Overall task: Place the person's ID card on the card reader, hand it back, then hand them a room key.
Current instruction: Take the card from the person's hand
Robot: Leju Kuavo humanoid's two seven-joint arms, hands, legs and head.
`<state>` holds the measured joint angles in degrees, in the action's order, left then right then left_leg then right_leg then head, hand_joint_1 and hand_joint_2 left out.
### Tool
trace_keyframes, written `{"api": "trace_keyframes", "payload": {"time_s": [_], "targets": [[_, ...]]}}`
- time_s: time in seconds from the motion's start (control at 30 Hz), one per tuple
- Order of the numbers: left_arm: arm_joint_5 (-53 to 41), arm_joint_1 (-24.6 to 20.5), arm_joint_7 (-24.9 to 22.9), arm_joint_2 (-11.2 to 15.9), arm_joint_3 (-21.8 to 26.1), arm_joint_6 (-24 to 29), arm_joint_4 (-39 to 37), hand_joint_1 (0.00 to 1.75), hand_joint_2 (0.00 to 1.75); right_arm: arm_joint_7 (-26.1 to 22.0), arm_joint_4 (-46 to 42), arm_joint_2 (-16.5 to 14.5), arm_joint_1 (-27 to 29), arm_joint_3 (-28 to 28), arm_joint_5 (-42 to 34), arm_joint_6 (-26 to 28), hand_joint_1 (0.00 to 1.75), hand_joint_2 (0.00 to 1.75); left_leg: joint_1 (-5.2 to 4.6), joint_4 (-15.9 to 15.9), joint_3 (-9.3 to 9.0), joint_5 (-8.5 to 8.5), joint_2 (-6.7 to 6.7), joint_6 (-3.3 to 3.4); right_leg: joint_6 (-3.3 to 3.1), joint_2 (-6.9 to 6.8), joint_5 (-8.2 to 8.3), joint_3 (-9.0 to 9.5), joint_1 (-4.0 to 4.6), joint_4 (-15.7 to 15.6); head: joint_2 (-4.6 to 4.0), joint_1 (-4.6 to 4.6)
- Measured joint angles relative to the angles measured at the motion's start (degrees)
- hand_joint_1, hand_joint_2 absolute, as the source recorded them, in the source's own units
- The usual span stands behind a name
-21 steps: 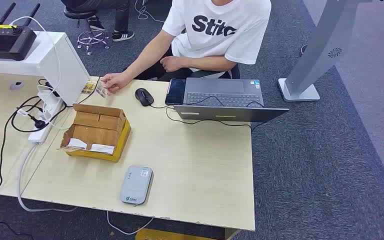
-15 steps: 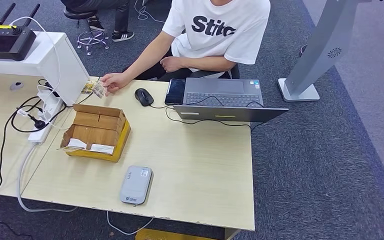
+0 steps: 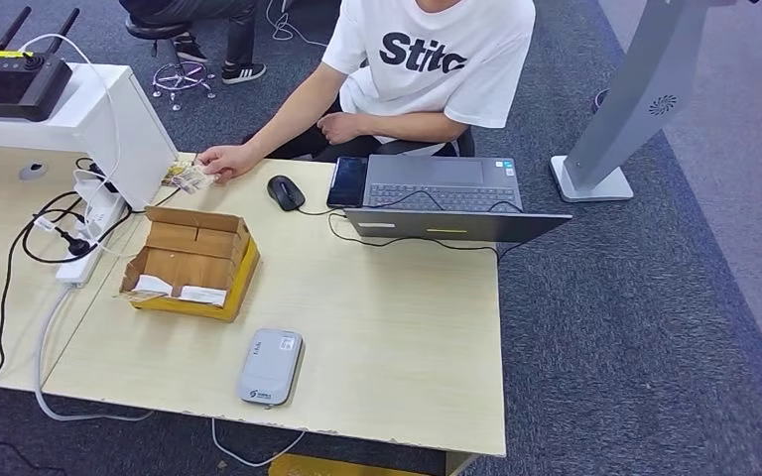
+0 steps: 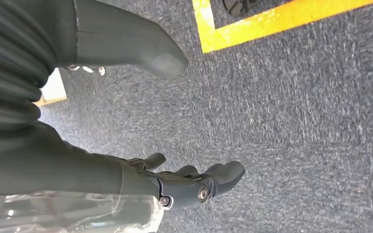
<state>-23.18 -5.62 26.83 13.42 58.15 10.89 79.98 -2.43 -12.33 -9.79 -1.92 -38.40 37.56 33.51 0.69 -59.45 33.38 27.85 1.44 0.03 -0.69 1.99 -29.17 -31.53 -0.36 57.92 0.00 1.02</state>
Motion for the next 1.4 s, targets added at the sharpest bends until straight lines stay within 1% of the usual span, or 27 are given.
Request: {"api": "trace_keyframes", "payload": {"time_s": [0.13, 0.3, 0.7, 0.87, 1.07, 1.3, 1.4], "targets": [[-2.5, -3.5, -1.7, 1.9, -5.3, 3.2, -3.0, 0.00, 1.75, 0.6, 0.0, 0.0, -0.1, 0.0, 0.8, -0.7, 0.00, 1.75, 0.00, 0.0, -0.01, -0.05, -0.01, -0.02, -0.01, 0.01, 0.04, 0.03, 0.00, 0.0, 0.00, -0.03], [-6.7, -8.2, -4.0, 2.9, -12.4, 6.2, -5.3, 0.00, 1.75, 1.5, 0.0, 0.0, -0.3, 0.0, 1.8, -1.7, 0.00, 1.75, -0.01, 0.0, -0.01, -0.08, -0.02, -0.02, 0.00, 0.04, 0.06, 0.04, 0.00, 0.0, 0.00, -0.03], [-18.3, -18.0, -10.3, 2.9, -33.2, 10.3, -9.7, 0.00, 1.75, 3.5, 0.2, 0.0, -0.8, 0.0, 4.5, -4.0, 0.00, 1.75, -0.01, -0.1, -0.01, -0.08, -0.05, -0.02, 0.01, 0.12, 0.13, 0.08, -0.01, 0.0, 0.00, -0.03], [-22.1, -21.1, -12.6, 2.2, -42.3, 9.4, -10.5, 0.00, 1.75, 4.0, 0.2, -0.2, -0.9, 0.0, 5.7, -5.0, 0.00, 1.75, -0.01, -0.1, 0.00, -0.09, -0.07, -0.02, 0.02, 0.15, 0.14, 0.07, -0.01, 0.0, 0.00, -0.02], [-26.2, -23.5, -15.4, 1.5, -53.2, 5.3, -11.2, 0.00, 1.75, 4.6, 0.2, -0.2, -1.1, 0.0, 6.8, -5.9, 0.00, 1.75, -0.01, -0.1, 0.02, -0.08, -0.07, -0.02, 0.05, 0.19, 0.17, 0.08, -0.01, 0.0, 0.00, -0.03], [-32.2, -24.2, -18.9, 1.6, -60.8, 2.9, -11.4, 0.00, 1.75, 5.0, 0.2, -0.2, -1.1, 0.0, 8.0, -6.8, 0.00, 1.75, 0.00, -0.1, 0.09, -0.08, -0.05, -0.02, 0.05, 0.17, 0.17, 0.03, -0.01, 0.0, 0.00, -0.02], [-34.1, -24.1, -19.8, 1.6, -62.8, 2.9, -11.6, 0.00, 1.75, 5.2, 0.2, -0.3, -1.1, 0.0, 8.2, -7.0, 0.00, 1.75, 0.00, -0.1, 0.09, -0.08, -0.07, -0.02, 0.05, 0.21, 0.17, -0.01, -0.01, 0.0, 0.00, -0.01]]}}
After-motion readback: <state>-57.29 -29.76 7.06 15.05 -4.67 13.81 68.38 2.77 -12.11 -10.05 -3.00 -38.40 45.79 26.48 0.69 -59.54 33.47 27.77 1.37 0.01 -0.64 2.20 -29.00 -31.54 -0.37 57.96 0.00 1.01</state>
